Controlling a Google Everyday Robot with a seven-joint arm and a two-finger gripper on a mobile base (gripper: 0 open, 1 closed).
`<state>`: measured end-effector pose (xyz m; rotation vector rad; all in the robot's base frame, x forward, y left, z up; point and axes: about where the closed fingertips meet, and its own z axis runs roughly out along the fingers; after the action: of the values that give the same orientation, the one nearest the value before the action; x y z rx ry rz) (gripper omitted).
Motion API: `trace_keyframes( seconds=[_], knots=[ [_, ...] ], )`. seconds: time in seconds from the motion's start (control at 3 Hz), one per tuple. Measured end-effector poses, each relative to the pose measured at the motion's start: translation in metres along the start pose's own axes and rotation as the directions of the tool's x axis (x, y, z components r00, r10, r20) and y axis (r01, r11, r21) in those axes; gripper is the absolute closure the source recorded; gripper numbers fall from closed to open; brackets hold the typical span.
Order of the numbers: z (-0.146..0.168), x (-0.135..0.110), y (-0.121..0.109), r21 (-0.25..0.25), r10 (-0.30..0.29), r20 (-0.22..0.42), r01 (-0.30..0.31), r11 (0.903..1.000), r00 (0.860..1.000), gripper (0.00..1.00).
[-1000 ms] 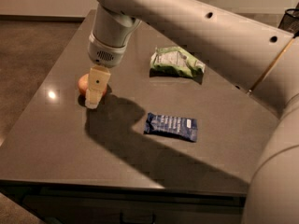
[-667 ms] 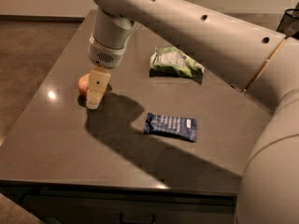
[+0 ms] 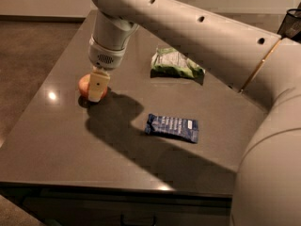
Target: Pick apple
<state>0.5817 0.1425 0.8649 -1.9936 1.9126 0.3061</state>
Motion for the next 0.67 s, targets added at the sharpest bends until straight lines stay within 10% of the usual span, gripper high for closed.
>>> trace_keyframes(
  seconds=[0.67],
  knots=[
    [-0.022, -0.003, -0.001, 0.007, -0.014, 0.014, 0.014, 0.9999, 1.000, 0.90]
  ],
)
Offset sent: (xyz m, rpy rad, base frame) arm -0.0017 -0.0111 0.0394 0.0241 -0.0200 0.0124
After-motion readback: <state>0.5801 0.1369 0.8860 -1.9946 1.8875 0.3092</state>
